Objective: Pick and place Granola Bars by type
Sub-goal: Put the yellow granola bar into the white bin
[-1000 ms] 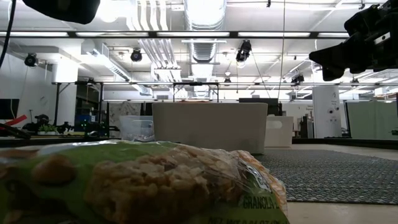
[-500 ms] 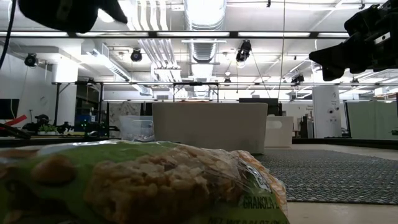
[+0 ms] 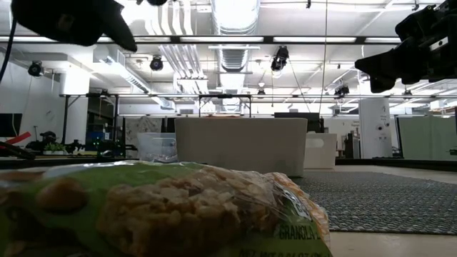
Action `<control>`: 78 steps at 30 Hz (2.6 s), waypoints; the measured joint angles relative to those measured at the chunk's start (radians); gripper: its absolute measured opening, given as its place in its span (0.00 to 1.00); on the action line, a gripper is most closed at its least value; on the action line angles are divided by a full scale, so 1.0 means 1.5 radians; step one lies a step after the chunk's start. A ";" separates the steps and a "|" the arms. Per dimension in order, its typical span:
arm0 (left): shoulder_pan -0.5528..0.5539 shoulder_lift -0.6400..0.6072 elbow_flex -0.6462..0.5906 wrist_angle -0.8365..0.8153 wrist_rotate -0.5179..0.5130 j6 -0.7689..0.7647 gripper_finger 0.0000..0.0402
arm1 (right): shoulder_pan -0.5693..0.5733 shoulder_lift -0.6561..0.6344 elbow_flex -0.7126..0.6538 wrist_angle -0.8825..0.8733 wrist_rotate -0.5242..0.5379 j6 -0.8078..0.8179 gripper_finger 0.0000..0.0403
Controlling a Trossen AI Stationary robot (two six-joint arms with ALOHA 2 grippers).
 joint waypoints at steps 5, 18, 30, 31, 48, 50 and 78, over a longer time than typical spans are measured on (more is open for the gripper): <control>0.010 0.000 -0.004 -0.038 0.039 -0.060 0.52 | 0.000 0.000 0.000 0.000 0.000 0.000 0.02; 0.050 0.041 0.032 -0.054 0.098 -0.098 0.52 | 0.000 0.001 0.000 0.000 0.000 0.000 0.02; 0.051 0.105 0.072 -0.143 0.116 -0.135 0.52 | 0.000 0.001 0.000 0.000 0.000 0.000 0.02; 0.051 0.110 0.072 -0.143 0.116 -0.140 0.52 | 0.000 0.001 0.000 0.000 0.000 0.000 0.02; 0.057 0.182 0.072 -0.155 0.131 -0.143 0.52 | 0.000 0.001 0.000 0.000 0.000 0.000 0.02; 0.058 0.188 0.072 -0.153 0.131 -0.142 0.52 | 0.000 0.001 0.000 0.000 0.000 0.000 0.02; 0.071 0.201 0.064 -0.155 0.139 -0.141 0.52 | 0.000 0.000 0.000 0.000 0.000 0.000 0.02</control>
